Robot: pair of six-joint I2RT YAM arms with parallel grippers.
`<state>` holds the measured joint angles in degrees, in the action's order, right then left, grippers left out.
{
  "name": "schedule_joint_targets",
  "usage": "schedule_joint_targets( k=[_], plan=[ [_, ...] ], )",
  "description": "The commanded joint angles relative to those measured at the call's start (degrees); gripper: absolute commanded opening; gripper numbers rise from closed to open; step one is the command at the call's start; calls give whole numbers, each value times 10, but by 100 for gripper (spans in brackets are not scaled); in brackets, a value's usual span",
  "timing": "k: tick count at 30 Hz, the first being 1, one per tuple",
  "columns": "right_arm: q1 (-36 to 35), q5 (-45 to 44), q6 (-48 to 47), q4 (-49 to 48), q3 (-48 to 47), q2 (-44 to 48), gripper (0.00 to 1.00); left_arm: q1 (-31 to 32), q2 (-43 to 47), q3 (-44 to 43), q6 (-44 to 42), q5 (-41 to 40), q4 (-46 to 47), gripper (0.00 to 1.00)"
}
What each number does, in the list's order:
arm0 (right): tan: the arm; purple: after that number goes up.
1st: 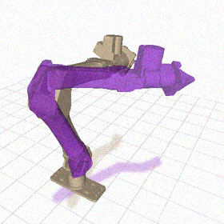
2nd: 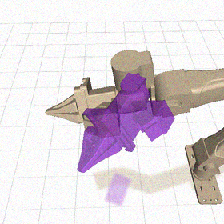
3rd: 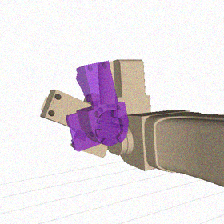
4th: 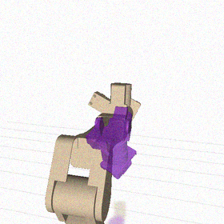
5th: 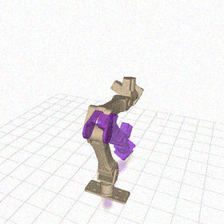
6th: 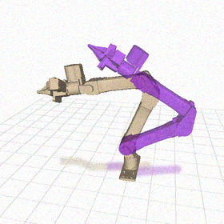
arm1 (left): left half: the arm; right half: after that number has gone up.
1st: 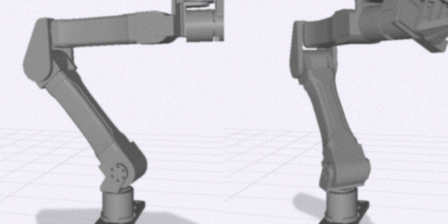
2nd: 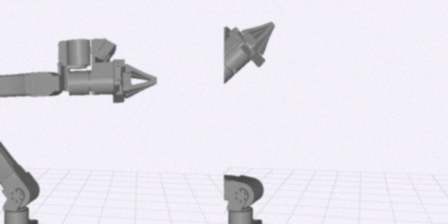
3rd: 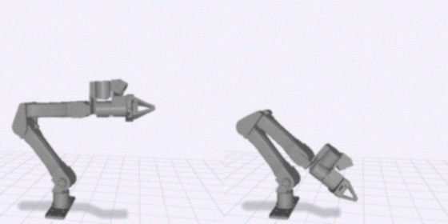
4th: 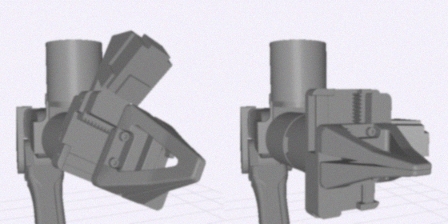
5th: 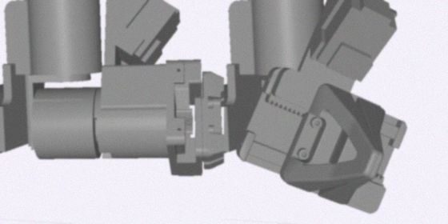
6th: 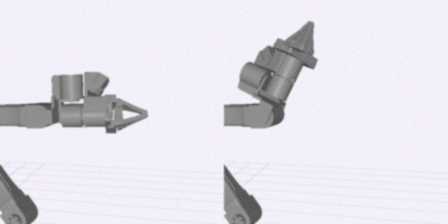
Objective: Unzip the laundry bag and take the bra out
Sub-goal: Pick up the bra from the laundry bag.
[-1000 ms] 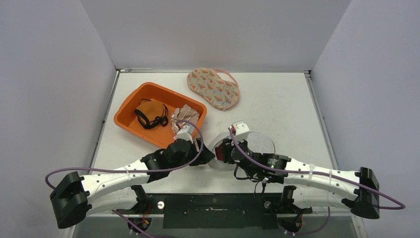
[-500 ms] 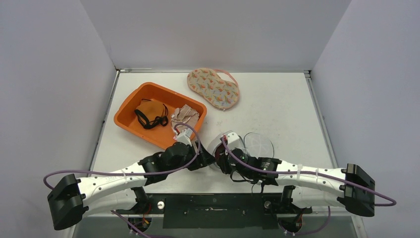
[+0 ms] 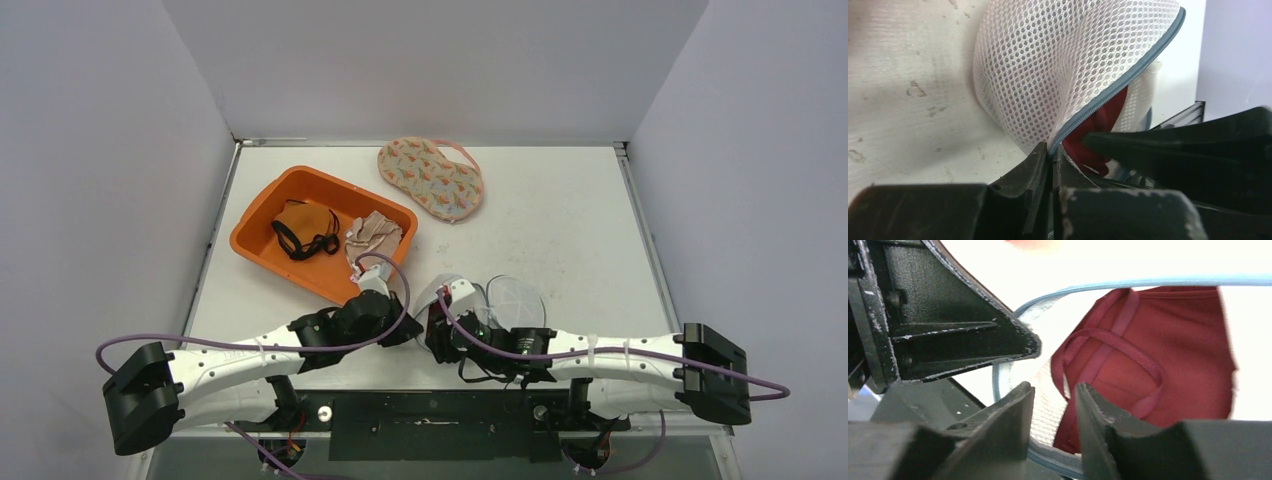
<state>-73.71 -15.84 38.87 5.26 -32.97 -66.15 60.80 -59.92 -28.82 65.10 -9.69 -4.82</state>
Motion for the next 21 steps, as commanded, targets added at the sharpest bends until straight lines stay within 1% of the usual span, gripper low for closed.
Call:
schedule_joint_targets(
  k=[1, 3, 7, 11, 16, 21],
  plan=[
    [-4, -68, 1, 34, -13, 43, 44, 8, 1, -16, -32, -36, -13, 0],
    [-3, -79, -9, 55, -15, 61, 51, 12, 3, -8, -43, -37, -6, 0],
    [-4, -70, -35, 92, -21, 67, 59, 15, 7, 7, -62, -38, 7, 0],
    [-12, -52, -33, 99, -3, 80, 66, 16, 11, 21, -78, -40, 14, 0],
    [-13, -48, -8, 105, 26, 108, 78, 24, 20, 37, -103, -46, 15, 0],
    [-16, -33, 0, 106, 34, 92, 83, 28, 26, 50, -113, -42, 28, 0]
  ],
)
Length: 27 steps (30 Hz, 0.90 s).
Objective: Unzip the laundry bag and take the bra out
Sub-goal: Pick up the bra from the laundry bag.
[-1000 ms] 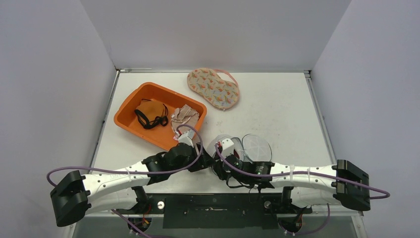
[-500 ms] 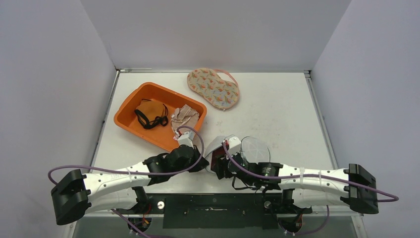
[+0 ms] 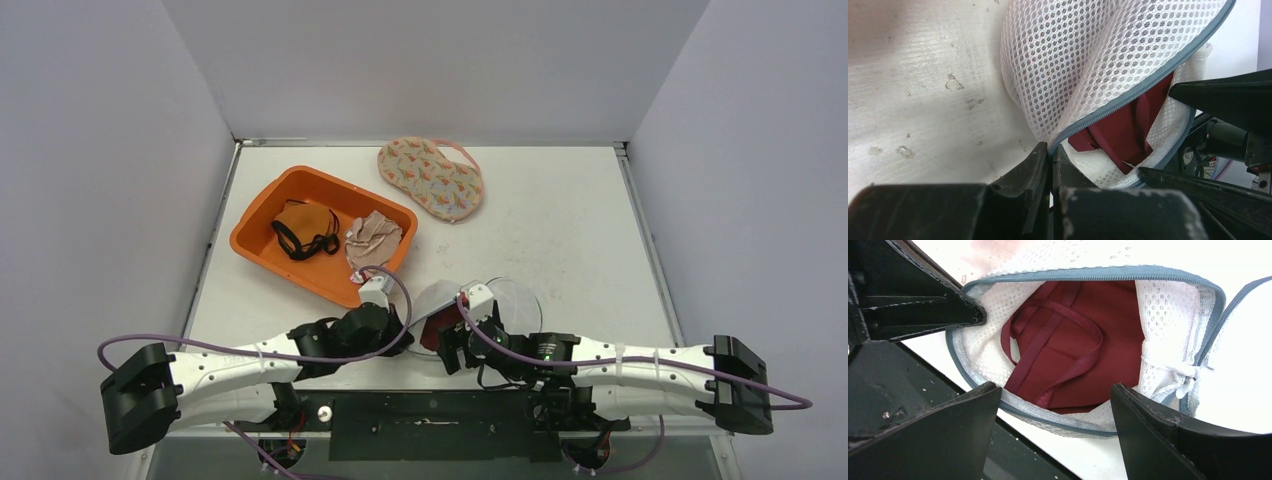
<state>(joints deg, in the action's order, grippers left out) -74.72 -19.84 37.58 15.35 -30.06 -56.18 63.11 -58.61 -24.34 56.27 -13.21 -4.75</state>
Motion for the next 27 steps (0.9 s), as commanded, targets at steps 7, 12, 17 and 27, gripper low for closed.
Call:
schedule_joint_targets(
  k=[7, 12, 17, 27],
  plan=[
    [-41, 8, 2, -10, 10, -36, 87, 6, 17, 16, -28, -2, 40, 0],
    [-54, -12, -1, -29, 3, -97, 87, 6, 2, 15, -30, -5, 57, 0],
    [-64, -86, 31, -50, 4, -87, 84, 7, -7, 15, -28, -7, 48, 0],
    [-78, -136, -2, -44, -31, -50, 75, 6, -1, 20, -26, -16, 48, 0]
  ],
)
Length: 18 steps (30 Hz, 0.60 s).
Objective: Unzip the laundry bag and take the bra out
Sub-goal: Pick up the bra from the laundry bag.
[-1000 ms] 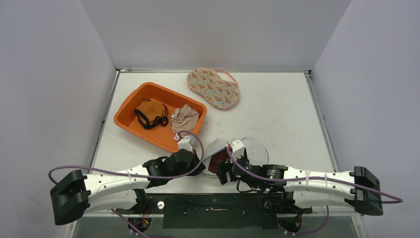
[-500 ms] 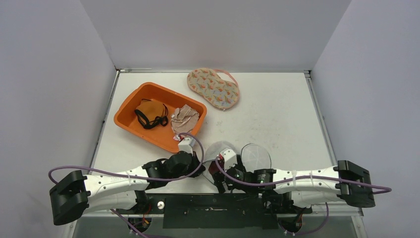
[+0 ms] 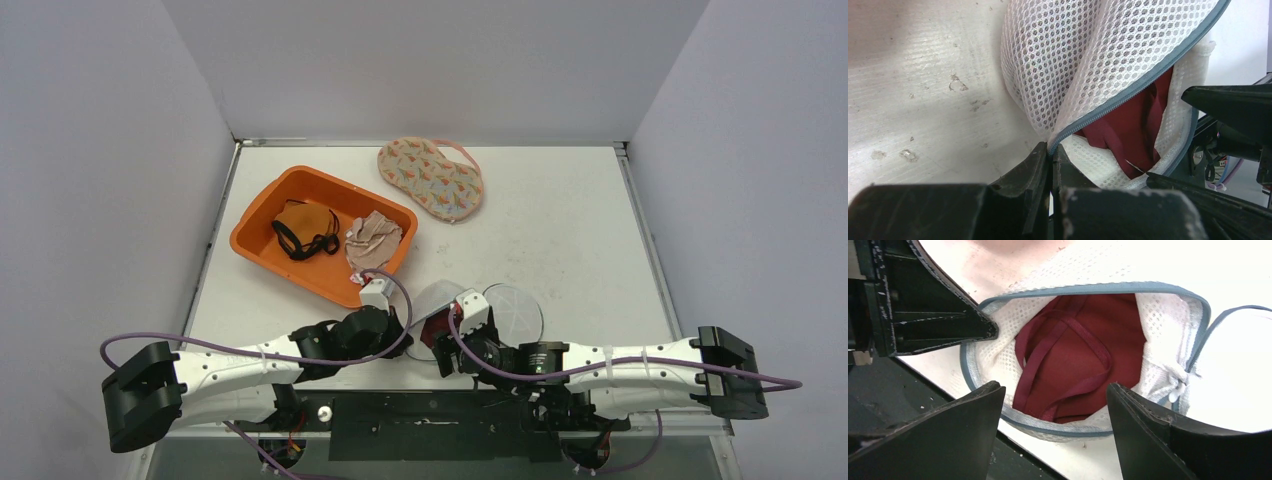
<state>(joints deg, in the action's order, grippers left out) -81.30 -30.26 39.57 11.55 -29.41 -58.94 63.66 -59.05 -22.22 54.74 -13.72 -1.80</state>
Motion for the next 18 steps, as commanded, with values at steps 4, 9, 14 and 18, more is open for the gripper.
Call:
schedule_joint_targets(
  k=[4, 9, 14, 18],
  plan=[
    [-13, -35, -40, 12, -70, -74, 69, 1, -9, -1, -11, -5, 27, 0],
    [-11, -46, -40, 13, -84, -134, 70, 1, -17, 1, -7, 0, 38, 0],
    [-11, -68, -28, 8, -91, -186, 71, 1, -11, 6, -6, 1, 38, 0],
    [-10, -98, -5, -24, -78, -197, 59, 1, -3, 9, -6, -3, 35, 0]
  ],
)
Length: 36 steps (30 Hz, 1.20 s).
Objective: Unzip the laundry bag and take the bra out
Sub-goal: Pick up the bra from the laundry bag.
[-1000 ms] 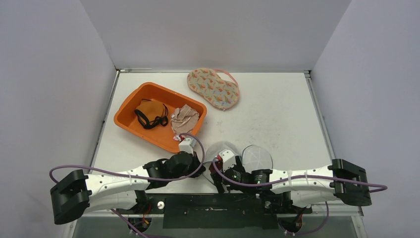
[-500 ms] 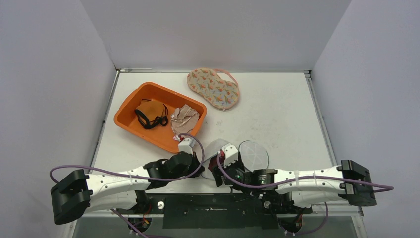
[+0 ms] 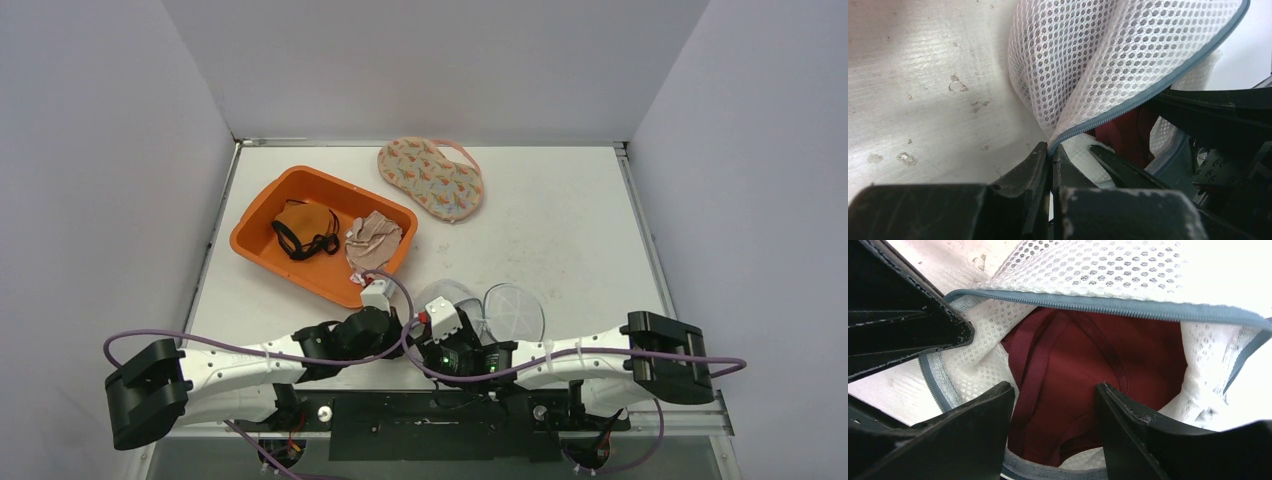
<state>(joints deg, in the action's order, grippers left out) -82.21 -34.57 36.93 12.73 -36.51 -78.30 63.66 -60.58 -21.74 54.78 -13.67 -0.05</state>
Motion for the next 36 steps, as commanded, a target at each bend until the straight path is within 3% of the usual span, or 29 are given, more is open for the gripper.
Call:
schedule_joint_targets(
  k=[1, 4, 11, 20, 23, 27, 32, 34, 35, 36],
  plan=[
    [-1, -57, 25, -48, -2, -4, 55, 1, 14, 4, -6, -4, 15, 0],
    [-1, -67, 39, -65, 7, -3, 42, 1, 17, 4, -8, -7, 9, 0],
    [0, -85, 78, -81, 64, 75, 24, 1, 19, 11, -11, -20, -18, 0],
    [5, -90, 118, -65, 103, 138, 13, 1, 3, 8, -15, -24, -15, 0],
    [16, -52, 88, -79, 102, 137, 20, 1, -2, 7, -13, -25, -15, 0],
    [17, -73, 92, -14, 69, 117, 57, 1, -5, 6, -14, -25, -18, 0],
    [43, -32, 72, -35, 86, 123, 65, 1, -14, 4, -11, -20, -17, 0],
    [49, -17, 75, -42, 87, 109, 65, 1, -10, 1, -6, -13, -18, 15],
    [49, -13, 81, -48, 87, 104, 65, 0, -6, 0, -1, -9, -18, 33],
    [48, -9, 86, -57, 88, 99, 65, 0, 0, -2, 1, -3, -19, 44]
  ],
)
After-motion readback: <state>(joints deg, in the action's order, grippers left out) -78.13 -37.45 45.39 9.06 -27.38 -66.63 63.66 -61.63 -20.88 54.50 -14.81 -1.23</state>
